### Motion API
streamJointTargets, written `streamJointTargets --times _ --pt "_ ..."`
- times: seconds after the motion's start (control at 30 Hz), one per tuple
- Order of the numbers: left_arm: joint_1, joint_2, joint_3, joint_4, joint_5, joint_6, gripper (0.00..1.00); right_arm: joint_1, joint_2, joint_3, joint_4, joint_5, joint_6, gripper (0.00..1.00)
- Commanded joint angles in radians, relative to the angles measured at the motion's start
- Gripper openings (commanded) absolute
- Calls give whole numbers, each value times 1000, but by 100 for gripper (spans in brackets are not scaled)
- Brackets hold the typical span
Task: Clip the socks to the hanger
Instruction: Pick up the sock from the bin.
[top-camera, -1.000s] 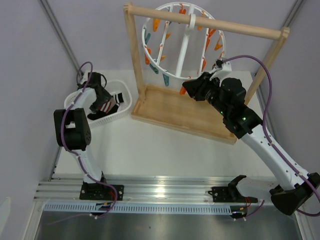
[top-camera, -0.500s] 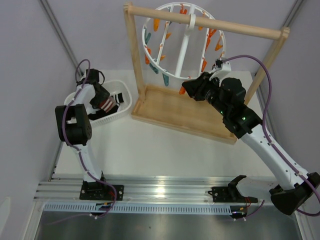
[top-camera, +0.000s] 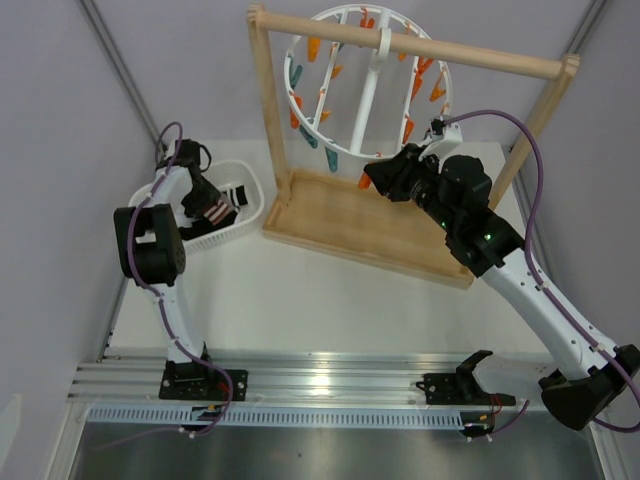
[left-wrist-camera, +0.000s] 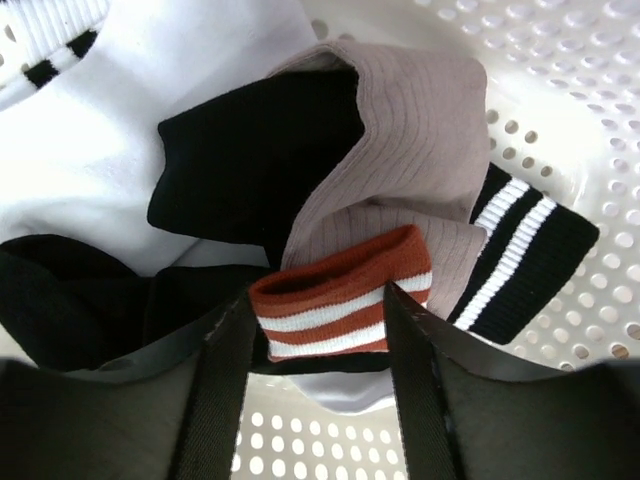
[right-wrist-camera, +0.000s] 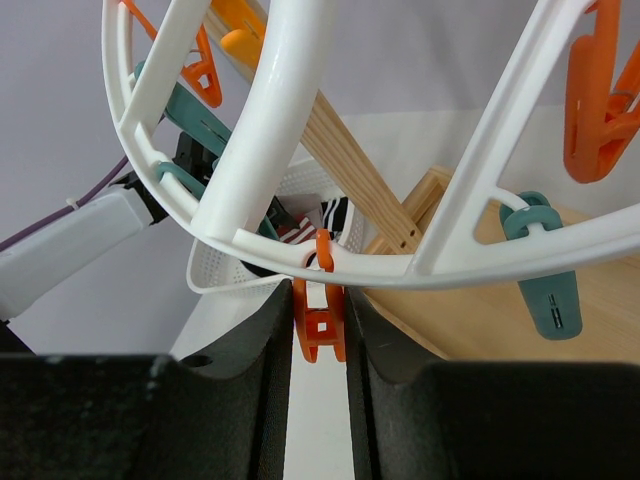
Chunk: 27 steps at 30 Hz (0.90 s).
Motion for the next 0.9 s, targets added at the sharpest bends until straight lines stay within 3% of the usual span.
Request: streamJointTargets --times 0.0,0.03,0.13,0.3,0.53,0.87 --pt "11 5 35 -13 20 -5 52 -7 -7 5 46 2 1 2" --pt "11 3 35 -13 18 -4 41 -5 -7 5 46 1 0 2" --pt "11 -13 31 -13 4 9 21 -9 -12 5 41 2 1 2" --pt "9 -111 -35 14 0 38 1 -9 -14 2 43 4 1 2" --pt "-78 -407 -270 171 36 44 1 -12 -17 4 54 14 0 2" --pt "-302 -792 -274 221 45 249 1 -15 -32 19 72 2 -23 2"
